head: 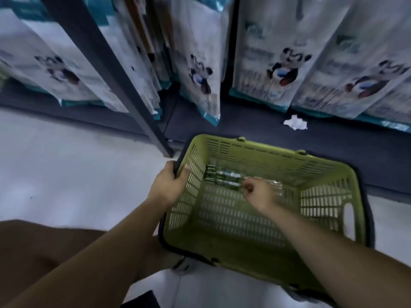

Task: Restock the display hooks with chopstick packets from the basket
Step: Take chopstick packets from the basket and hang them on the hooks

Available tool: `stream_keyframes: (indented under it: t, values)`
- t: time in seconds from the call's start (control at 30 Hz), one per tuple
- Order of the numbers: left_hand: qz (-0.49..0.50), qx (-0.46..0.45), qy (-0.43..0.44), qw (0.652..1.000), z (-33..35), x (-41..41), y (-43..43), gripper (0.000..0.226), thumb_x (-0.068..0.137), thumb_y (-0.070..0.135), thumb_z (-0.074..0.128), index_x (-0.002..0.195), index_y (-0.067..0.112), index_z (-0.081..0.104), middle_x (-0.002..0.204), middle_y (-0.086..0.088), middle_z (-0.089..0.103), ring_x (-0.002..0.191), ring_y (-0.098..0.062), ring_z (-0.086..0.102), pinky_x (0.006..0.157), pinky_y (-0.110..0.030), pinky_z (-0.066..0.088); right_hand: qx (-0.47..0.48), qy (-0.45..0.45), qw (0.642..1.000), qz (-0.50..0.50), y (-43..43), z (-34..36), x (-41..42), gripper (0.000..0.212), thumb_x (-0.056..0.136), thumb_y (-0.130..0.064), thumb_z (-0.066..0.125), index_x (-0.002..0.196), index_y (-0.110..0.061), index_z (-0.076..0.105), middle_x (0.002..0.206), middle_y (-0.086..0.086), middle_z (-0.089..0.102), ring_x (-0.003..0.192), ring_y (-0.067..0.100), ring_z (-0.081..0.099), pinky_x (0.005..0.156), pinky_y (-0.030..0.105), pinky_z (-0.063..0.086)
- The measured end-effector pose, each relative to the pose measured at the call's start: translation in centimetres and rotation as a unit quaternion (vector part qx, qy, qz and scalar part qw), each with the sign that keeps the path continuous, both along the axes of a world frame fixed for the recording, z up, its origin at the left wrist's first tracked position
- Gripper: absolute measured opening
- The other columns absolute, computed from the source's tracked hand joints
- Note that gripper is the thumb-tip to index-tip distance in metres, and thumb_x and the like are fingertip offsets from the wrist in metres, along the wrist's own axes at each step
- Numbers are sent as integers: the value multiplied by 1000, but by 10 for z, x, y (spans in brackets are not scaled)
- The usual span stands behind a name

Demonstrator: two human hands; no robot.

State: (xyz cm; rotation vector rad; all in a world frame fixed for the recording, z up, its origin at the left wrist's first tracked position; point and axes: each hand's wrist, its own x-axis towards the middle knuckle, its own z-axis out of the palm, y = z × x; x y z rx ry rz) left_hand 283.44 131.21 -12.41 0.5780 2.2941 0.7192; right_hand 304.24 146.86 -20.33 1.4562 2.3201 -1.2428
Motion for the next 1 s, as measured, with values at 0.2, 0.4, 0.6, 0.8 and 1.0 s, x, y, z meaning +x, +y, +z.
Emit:
stream_keyframes:
  t: [0.2,0.4,0.6,0.8,1.0]
  values:
    - [18,33,4,999,-16,1,-4,30,95,61,53,98,31,55,84,9,67,74,-2,63,62,-30,50,77,-72,990,94,13,-56,-11,34,91,-22,68,124,-14,69,121,12,68,106,34,63,80,31,47]
    - [30,43,-2,999,-17,-1,-2,26,96,58,55,92,32,56,83,16,67,75,4,62,54,-19,41,142,-168,959,177,16,-69,-25,38,87,-22,72,124,-17,64,128,12,49,119,36,49,92,40,50]
    - [35,49,-12,998,-17,-1,-2,27,96,58,56,92,32,57,81,11,67,73,-1,63,57,-26,44,149,-191,949,204,10,-71,-25,26,97,-14,62,123,-14,64,128,15,46,114,39,55,88,45,55]
    - [35,56,-23,998,-16,-1,-2,27,94,59,56,94,33,57,84,13,68,71,-4,65,61,-32,53,186,-201,935,226,8,-75,-22,24,96,-12,60,118,-14,67,119,12,52,108,34,58,75,35,49]
    - [21,44,-36,998,-12,-3,-2,21,95,52,59,104,34,55,88,9,68,80,-7,67,70,-36,54,182,-157,946,218,23,-62,-10,22,97,-22,55,112,-14,70,109,11,65,109,33,59,80,35,49]
